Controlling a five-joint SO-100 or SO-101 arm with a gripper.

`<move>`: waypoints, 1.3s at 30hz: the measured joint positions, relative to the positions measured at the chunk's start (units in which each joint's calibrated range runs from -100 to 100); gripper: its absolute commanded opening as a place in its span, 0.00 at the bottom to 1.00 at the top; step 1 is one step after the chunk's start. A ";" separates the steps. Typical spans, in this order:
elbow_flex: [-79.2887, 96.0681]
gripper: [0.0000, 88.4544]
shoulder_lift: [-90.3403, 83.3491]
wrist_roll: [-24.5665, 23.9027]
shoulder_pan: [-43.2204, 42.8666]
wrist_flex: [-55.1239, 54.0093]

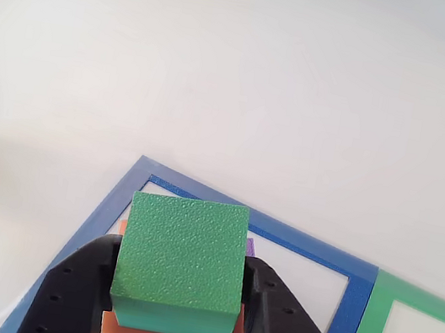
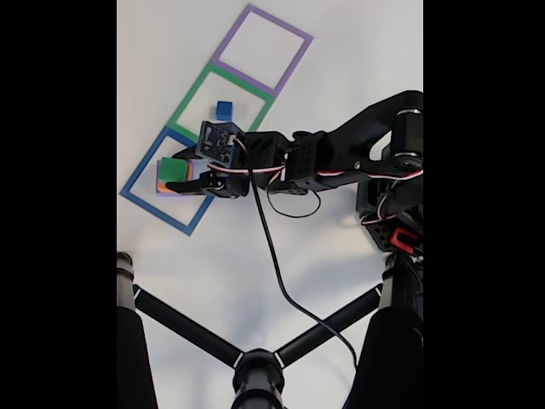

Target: Tower of hanoi

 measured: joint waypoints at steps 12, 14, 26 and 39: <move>0.34 0.25 0.92 0.00 0.00 -0.47; 0.34 0.25 0.92 0.00 0.00 -0.47; -18.06 0.08 -10.92 0.78 1.75 28.81; -54.62 0.00 -17.80 0.78 8.94 84.61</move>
